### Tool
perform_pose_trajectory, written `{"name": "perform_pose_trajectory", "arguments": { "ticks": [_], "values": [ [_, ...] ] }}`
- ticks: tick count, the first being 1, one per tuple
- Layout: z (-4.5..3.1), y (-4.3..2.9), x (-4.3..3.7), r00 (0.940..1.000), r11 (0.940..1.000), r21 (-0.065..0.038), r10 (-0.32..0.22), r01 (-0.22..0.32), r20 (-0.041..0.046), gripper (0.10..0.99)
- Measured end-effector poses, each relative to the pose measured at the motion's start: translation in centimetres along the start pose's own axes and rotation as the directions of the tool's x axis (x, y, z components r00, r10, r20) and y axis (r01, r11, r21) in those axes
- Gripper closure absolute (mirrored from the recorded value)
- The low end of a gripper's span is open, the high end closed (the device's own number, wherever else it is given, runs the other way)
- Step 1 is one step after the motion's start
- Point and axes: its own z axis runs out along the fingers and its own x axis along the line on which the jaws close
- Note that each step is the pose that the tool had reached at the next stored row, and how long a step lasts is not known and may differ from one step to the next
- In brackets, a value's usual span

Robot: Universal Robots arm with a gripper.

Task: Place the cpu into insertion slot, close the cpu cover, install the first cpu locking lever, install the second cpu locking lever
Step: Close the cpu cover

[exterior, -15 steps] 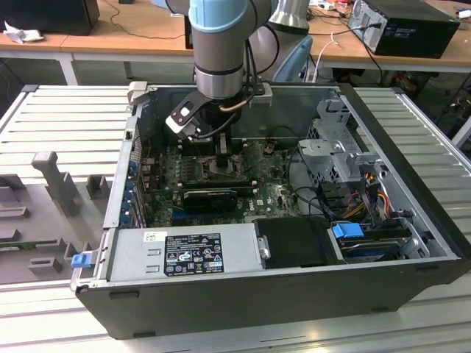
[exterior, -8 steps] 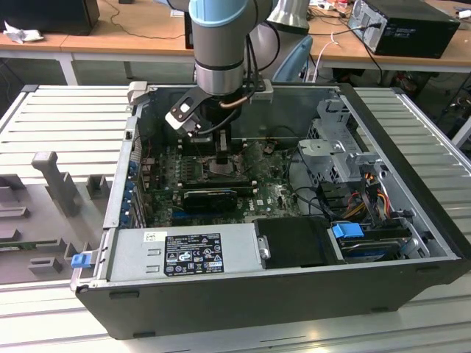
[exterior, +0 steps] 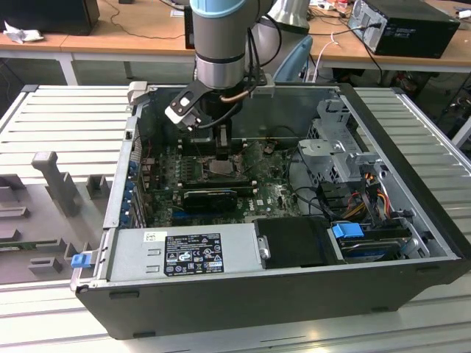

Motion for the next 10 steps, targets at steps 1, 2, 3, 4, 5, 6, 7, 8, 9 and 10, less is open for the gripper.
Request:
{"name": "perform_pose_trajectory", "arguments": {
  "ticks": [1, 2, 3, 4, 5, 6, 7, 8, 9, 10],
  "values": [
    [0.01, 0.51, -0.04, 1.0000, 0.9999, 0.013, 0.000, 0.000, -0.0012, 0.980],
    [0.03, 0.70, -0.04, 1.0000, 0.9999, 0.017, 0.000, 0.000, -0.0016, 0.980],
    [0.03, 0.87, -0.05, 1.0000, 0.9998, 0.019, 0.000, 0.000, -0.0018, 0.980],
    [0.03, 1.00, -0.10, 1.0000, 0.9998, 0.021, 0.000, 0.000, -0.0044, 0.980],
    [0.03, 1.04, -0.12, 1.0000, 0.9997, 0.025, 0.001, -0.001, -0.0077, 0.980],
    [-0.04, 1.04, -0.12, 1.0000, 0.9997, 0.026, 0.001, -0.001, -0.0092, 0.980],
    [-0.53, 1.05, -0.11, 0.9999, 0.9996, 0.027, 0.001, -0.001, -0.0112, 0.980],
    [-1.31, 1.09, -0.09, 0.9999, 0.9996, 0.027, 0.001, -0.001, -0.0115, 0.980],
    [-2.31, 1.13, -0.07, 0.9999, 0.9996, 0.027, 0.001, -0.001, -0.0117, 0.980],
    [-2.98, 1.16, -0.05, 0.9999, 0.9996, 0.027, 0.001, -0.001, -0.0115, 0.980]
  ]
}}
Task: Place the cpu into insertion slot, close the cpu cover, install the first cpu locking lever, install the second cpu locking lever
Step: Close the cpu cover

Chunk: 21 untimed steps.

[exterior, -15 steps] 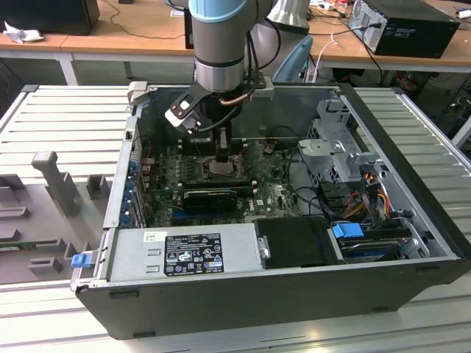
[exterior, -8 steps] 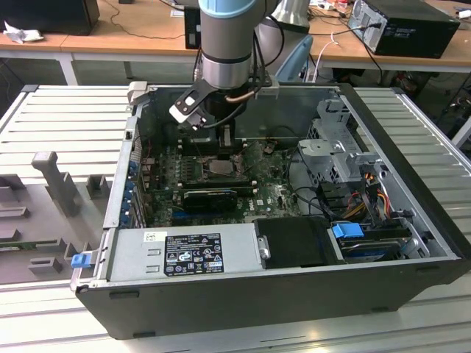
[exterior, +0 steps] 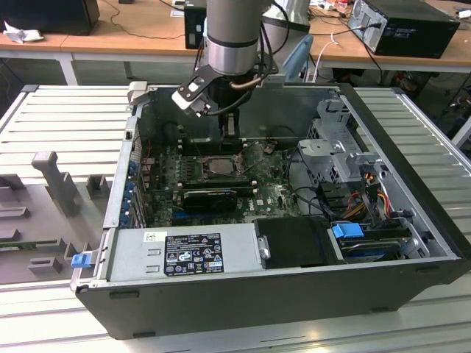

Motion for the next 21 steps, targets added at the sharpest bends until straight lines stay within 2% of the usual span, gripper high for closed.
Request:
{"name": "perform_pose_trajectory", "arguments": {
  "ticks": [1, 3, 6, 11, 15, 17, 19, 21],
  "values": [
    [-0.25, 0.03, 0.01, 1.0000, 1.0000, 0.000, 0.000, 0.000, -0.0001, 0.980],
    [-0.30, 0.47, 0.03, 1.0000, 1.0000, 0.003, 0.000, 0.000, -0.0005, 0.980],
    [-0.31, 1.88, 0.03, 1.0000, 1.0000, 0.007, -0.004, 0.004, 0.0000, 0.980],
    [-0.23, 4.86, 0.07, 0.9997, 0.9996, 0.008, -0.026, 0.026, -0.0017, 0.980],
    [-0.19, 6.62, 0.09, 0.9989, 0.9989, 0.008, -0.047, 0.047, -0.0020, 0.980],
    [-0.18, 6.93, 0.09, 0.9982, 0.9981, 0.009, -0.060, 0.060, -0.0021, 0.980],
    [-0.14, 7.71, 0.10, 0.9968, 0.9967, 0.009, -0.080, 0.080, -0.0024, 0.980],
    [-0.06, 8.08, 0.10, 0.9965, 0.9964, 0.010, -0.084, 0.084, -0.0024, 0.980]
  ]
}}
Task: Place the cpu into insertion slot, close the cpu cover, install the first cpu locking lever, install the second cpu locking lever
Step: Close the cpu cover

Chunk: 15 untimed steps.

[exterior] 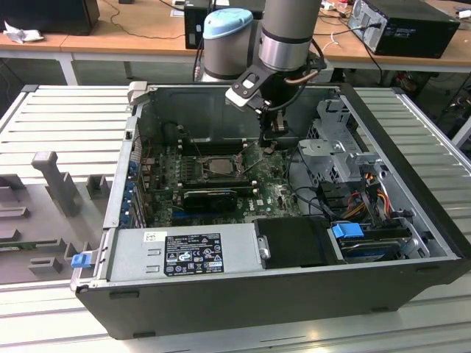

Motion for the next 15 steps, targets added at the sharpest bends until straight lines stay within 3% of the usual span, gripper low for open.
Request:
{"name": "perform_pose_trajectory", "arguments": {
  "ticks": [5, 8, 15],
  "values": [
    [0.44, 0.85, -0.07, 1.0000, 1.0000, 0.000, -0.002, 0.002, 0.0001, 0.980],
    [1.09, 1.17, -0.12, 1.0000, 1.0000, 0.000, 0.002, -0.002, 0.0003, 0.980],
    [1.17, 1.86, -0.17, 0.9998, 0.9998, 0.000, 0.021, -0.021, 0.0002, 0.980]
  ]
}}
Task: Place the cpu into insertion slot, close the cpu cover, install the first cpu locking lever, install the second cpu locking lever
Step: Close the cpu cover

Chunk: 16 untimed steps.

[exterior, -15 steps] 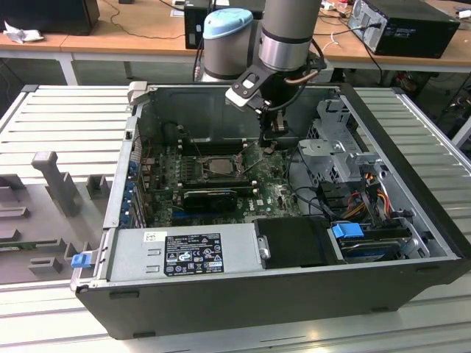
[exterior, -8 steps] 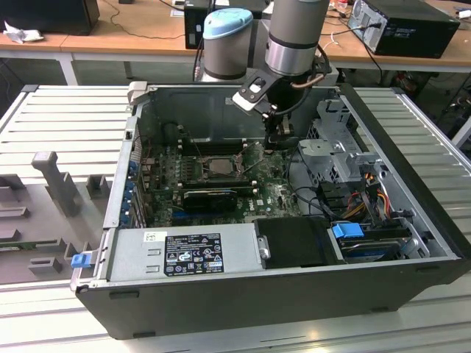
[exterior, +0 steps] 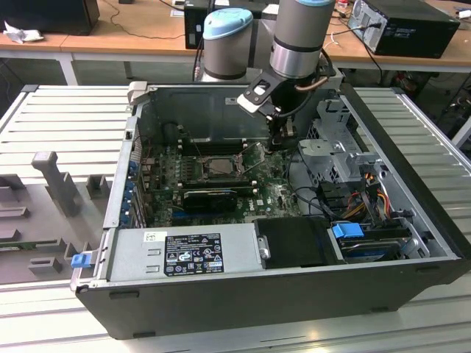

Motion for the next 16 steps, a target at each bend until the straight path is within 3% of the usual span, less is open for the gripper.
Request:
{"name": "perform_pose_trajectory", "arguments": {
  "ticks": [2, 7, 16],
  "values": [
    [0.43, -0.03, -0.02, 1.0000, 1.0000, 0.000, 0.002, -0.002, 0.0000, 0.980],
    [0.50, -1.23, 0.04, 1.0000, 1.0000, 0.000, 0.002, -0.002, 0.0000, 0.980],
    [0.50, -1.92, 0.08, 1.0000, 1.0000, 0.000, 0.002, -0.002, 0.0000, 0.980]
  ]
}}
